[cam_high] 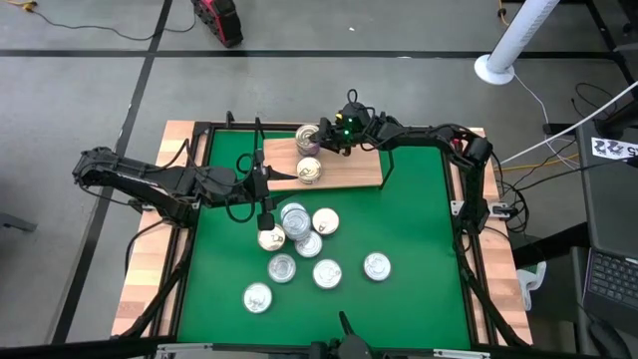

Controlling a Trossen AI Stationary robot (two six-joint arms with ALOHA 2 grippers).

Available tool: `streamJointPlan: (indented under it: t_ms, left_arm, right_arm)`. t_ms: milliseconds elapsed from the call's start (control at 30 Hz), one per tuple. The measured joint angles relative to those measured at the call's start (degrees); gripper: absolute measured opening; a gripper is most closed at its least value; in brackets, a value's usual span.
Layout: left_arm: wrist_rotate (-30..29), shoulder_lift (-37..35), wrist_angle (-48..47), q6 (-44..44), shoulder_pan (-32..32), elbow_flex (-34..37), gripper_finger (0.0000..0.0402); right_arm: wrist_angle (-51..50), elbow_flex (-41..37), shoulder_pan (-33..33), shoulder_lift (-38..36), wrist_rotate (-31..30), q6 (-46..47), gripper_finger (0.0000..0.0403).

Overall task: Stack canned seafood by type on shelf
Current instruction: Stack the blue-pink tuna can on top of the blue-pink tuna can on the shelf

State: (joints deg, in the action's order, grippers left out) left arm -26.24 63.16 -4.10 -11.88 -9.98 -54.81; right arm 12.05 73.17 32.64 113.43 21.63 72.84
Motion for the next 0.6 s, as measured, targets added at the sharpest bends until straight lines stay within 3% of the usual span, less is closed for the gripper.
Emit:
streamJointPlan:
  t_ms: [233,600]
  left_arm:
    - [0.0,0.0,0.0,0.03,0.0,0.0,0.0155]
    - [0.0,0.0,0.0,0.15,0.0,0.0,0.0155]
  right_arm:
    - [0.48,0.0,0.0,0.0,1.88,4.67,0.0255]
    - [-0.57,0.02,0.02,0.0,-0.59,7.82,0.0255]
